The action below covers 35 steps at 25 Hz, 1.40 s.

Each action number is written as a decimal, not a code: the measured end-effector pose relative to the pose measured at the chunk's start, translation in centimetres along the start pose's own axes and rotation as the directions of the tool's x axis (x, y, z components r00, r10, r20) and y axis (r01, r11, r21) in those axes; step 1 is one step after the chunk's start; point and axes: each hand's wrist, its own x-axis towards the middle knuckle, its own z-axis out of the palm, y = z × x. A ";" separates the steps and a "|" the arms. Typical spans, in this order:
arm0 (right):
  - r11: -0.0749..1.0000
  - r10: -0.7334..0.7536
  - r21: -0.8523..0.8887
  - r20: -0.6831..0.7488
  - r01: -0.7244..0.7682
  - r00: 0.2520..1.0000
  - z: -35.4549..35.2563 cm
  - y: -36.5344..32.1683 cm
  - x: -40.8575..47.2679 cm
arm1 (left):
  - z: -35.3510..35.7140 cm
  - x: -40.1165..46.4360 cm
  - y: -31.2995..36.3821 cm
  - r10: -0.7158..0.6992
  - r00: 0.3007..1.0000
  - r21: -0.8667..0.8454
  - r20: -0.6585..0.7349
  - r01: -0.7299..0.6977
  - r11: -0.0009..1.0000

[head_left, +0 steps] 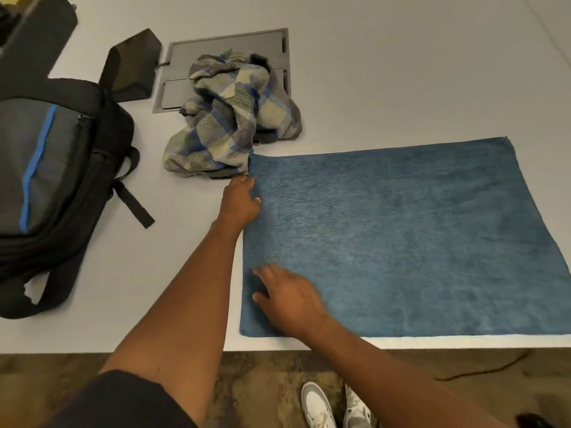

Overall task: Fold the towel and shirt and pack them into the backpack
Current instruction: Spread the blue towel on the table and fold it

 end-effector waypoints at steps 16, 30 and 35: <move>0.996 0.047 0.081 -0.047 -0.043 0.998 1.9 -1.8 -0.3 | -0.3 -0.2 1.7 -0.048 0.996 -0.067 -0.069 0.044 0.997; 0.978 0.163 0.145 -0.091 -0.149 0.982 -1.1 -2.1 -1.8 | -2.2 -0.5 4.0 -0.125 0.992 -0.353 -0.018 0.111 0.929; 0.952 0.275 0.178 -0.140 -0.249 0.951 -1.6 -2.7 -2.8 | -2.9 -0.6 4.1 -0.203 0.979 -0.468 0.009 0.184 0.865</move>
